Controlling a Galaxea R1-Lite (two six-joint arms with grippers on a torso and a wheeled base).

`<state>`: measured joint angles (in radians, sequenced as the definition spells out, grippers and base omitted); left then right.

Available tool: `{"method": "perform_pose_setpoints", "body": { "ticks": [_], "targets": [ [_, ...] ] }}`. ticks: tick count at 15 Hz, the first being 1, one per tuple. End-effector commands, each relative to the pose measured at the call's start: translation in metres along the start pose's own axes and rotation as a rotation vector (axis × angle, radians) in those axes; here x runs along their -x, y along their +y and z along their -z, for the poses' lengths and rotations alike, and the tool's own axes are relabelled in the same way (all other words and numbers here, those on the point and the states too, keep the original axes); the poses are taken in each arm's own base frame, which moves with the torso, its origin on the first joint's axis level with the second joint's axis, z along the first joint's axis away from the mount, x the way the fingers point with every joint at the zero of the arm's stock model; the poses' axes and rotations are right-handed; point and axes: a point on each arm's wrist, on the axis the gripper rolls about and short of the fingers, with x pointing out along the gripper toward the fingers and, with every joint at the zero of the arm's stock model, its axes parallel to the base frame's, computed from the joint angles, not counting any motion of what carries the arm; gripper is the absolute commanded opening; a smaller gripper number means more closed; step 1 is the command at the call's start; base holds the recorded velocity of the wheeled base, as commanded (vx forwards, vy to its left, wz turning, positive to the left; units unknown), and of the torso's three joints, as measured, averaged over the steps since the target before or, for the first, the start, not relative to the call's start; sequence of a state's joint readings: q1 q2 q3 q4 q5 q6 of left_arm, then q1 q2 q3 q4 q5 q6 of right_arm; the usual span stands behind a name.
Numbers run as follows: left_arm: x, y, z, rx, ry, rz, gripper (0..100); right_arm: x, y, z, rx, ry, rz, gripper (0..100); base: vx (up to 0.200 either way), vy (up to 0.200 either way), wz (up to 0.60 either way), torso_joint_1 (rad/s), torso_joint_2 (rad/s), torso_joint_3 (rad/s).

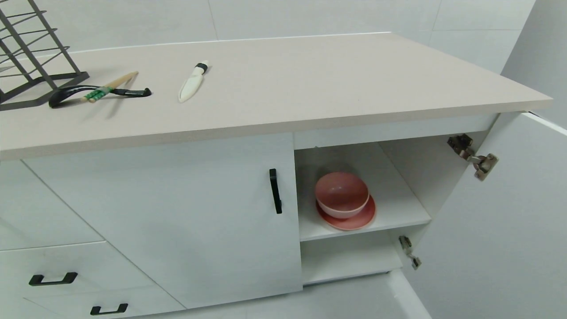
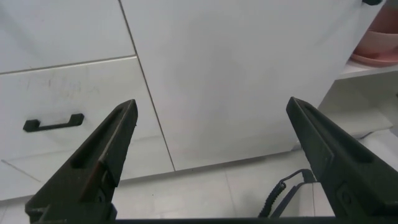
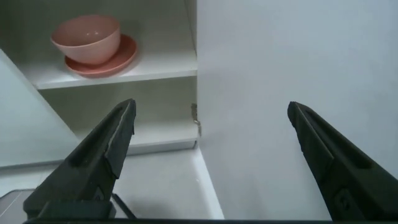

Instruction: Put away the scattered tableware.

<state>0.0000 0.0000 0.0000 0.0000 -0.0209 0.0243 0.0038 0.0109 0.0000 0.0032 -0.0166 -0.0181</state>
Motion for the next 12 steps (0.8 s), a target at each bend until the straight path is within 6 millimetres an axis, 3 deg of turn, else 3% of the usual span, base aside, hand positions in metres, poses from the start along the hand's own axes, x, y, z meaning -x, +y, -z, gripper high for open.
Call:
{"method": "perform_pose_setpoints", "body": {
  "ticks": [1,10,12],
  "targets": [
    [0.0000,0.0001,0.0000,0.003,0.000,-0.006,100,0.0009,0.0000,0.0000,0.000,-0.011,0.003,100,-0.200,0.000,0.00,0.002,0.00,-0.002],
    [0.0000,0.0002,0.0000,0.000,0.000,-0.007,100,0.0008,0.0001,0.0004,0.000,-0.009,-0.002,100,-0.200,0.000,0.00,0.001,0.00,0.002],
    [0.0000,0.0002,0.0000,-0.002,0.000,-0.007,100,0.0008,0.0002,0.0004,0.000,-0.010,-0.003,100,-0.200,-0.200,0.00,0.005,0.00,0.002]
  ]
}}
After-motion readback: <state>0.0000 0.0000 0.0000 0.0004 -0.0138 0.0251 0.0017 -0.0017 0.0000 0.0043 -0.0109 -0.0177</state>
